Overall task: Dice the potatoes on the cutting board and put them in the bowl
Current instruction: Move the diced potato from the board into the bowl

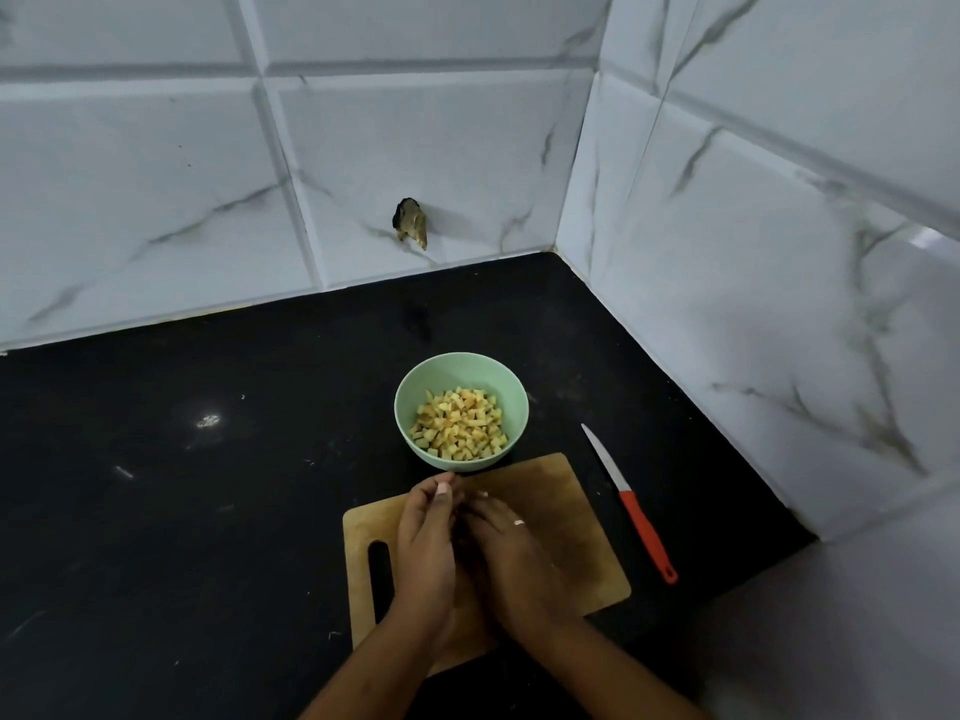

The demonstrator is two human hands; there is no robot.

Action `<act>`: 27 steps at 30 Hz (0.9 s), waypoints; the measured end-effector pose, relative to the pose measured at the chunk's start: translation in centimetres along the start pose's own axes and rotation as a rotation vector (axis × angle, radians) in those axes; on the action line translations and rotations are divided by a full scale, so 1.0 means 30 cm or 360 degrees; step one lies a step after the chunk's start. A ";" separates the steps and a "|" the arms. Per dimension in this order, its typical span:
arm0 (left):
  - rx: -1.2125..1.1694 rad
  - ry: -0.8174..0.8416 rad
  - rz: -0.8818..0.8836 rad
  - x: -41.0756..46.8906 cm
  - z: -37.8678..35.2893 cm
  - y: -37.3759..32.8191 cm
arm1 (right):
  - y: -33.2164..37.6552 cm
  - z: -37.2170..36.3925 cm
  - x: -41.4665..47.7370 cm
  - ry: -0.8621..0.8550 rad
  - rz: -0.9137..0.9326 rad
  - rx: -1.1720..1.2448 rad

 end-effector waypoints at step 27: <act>-0.0067 -0.0114 0.0149 -0.028 -0.027 -0.011 | -0.133 0.043 0.135 -0.0151 0.0448 -0.0875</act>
Point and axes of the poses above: each hand's wrist, its own x-axis towards the middle knuckle, its own z-axis out of the back of the hand, y = z × x, the point moved 2 cm from there along x, towards the middle knuckle, and after that the axes turned 7 degrees about y, right-handed, at the moved point
